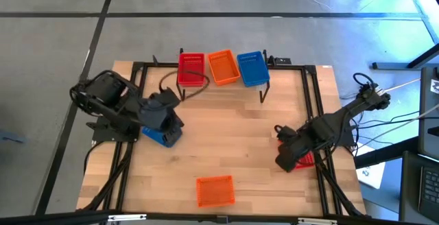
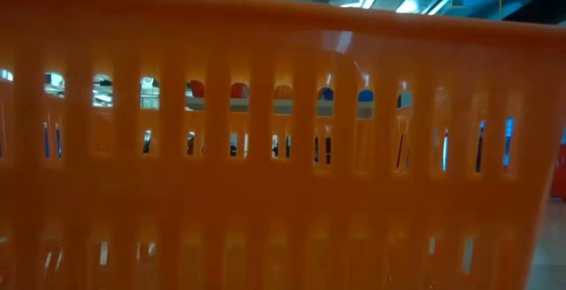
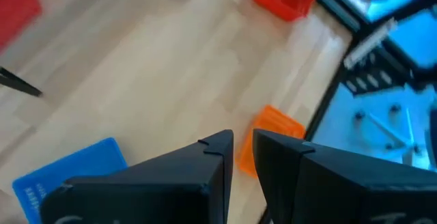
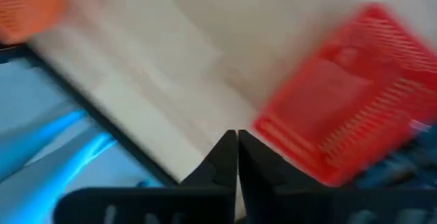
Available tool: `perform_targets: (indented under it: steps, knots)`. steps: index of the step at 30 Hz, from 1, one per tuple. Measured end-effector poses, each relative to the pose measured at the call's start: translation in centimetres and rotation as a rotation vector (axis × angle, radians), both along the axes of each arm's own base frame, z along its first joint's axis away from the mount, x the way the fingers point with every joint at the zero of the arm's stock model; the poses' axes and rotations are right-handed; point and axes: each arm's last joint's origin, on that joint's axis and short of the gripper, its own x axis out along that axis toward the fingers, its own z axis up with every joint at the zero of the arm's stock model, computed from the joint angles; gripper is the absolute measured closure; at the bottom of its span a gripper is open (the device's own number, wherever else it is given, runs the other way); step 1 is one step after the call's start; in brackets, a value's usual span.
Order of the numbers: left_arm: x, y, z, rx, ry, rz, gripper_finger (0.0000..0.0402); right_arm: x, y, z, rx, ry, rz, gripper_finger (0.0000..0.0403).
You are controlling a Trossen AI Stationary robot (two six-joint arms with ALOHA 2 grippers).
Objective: Stack baskets on shelf by color
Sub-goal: Stack the orange basket into the orange basket on the shelf
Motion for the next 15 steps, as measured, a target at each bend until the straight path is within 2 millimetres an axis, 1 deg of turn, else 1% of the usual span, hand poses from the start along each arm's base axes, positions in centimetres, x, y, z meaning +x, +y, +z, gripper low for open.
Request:
perform_targets:
  steps: [4,8,12,15]
  knots:
    - [0.6,-0.9,-0.5,-0.011,0.029,-0.038,0.0353,0.7,0.5,-0.4,0.063,-0.068,0.021,0.0361]
    - [0.6,-1.3,-0.6,-0.015,0.037,-0.063,0.0353,0.7,0.5,-0.7,0.059,-0.050,-0.016,0.0325]
    - [0.5,-1.4,-0.6,-0.014,0.038,-0.070,0.0353,0.7,0.1,-0.9,0.015,-0.025,-0.128,0.0295]
    - [0.5,-1.4,-0.6,-0.013,0.038,-0.072,0.0353,0.6,-0.2,-0.9,-0.017,-0.016,-0.191,0.0281]
